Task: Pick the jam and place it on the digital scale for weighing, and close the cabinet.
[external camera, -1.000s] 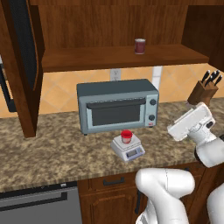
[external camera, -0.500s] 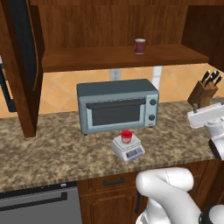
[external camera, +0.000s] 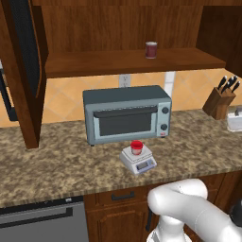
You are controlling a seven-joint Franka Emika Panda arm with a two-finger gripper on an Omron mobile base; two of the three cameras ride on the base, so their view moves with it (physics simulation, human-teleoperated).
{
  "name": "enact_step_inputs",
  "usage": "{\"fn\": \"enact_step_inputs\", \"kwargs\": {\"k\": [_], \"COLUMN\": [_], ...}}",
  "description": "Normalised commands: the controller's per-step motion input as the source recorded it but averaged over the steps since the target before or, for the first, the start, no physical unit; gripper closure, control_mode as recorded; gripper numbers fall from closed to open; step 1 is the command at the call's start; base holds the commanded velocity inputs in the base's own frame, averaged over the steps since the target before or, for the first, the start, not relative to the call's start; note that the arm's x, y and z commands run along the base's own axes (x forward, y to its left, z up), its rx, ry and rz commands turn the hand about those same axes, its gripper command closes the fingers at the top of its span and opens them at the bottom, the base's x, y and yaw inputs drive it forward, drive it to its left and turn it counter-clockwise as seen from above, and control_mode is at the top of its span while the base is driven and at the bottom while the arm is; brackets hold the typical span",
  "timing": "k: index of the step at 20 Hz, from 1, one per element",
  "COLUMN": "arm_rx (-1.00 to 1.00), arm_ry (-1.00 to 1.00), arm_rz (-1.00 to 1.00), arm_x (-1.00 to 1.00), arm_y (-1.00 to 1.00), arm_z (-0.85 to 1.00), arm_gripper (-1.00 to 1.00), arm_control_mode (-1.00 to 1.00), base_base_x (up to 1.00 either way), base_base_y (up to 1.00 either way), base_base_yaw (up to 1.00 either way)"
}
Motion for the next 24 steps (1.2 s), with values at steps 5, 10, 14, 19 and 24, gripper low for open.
{"fn": "enact_step_inputs", "kwargs": {"k": [5, 10, 14, 19, 24], "arm_rx": [0.00, 0.06, 0.16, 0.22, 0.22], "arm_ry": [0.01, 0.08, 0.03, 0.04, 0.01], "arm_rz": [-0.39, -0.27, -0.11, 0.00, 0.00], "arm_x": [-0.06, -0.01, -0.03, -0.01, -0.01], "arm_y": [-0.31, -0.26, -0.69, -0.71, -0.67], "arm_z": [-0.01, -0.03, 0.08, 0.00, 0.05], "arm_gripper": [-1.00, -1.00, -1.00, -1.00, -1.00], "arm_control_mode": [-1.00, -1.00, -1.00, -1.00, -1.00], "base_base_x": [0.00, 0.00, 0.00, 0.00, 0.00], "base_base_y": [0.00, 0.00, 0.00, 0.00, 0.00], "base_base_yaw": [0.00, 0.00, 0.00, 0.00, 0.00]}}
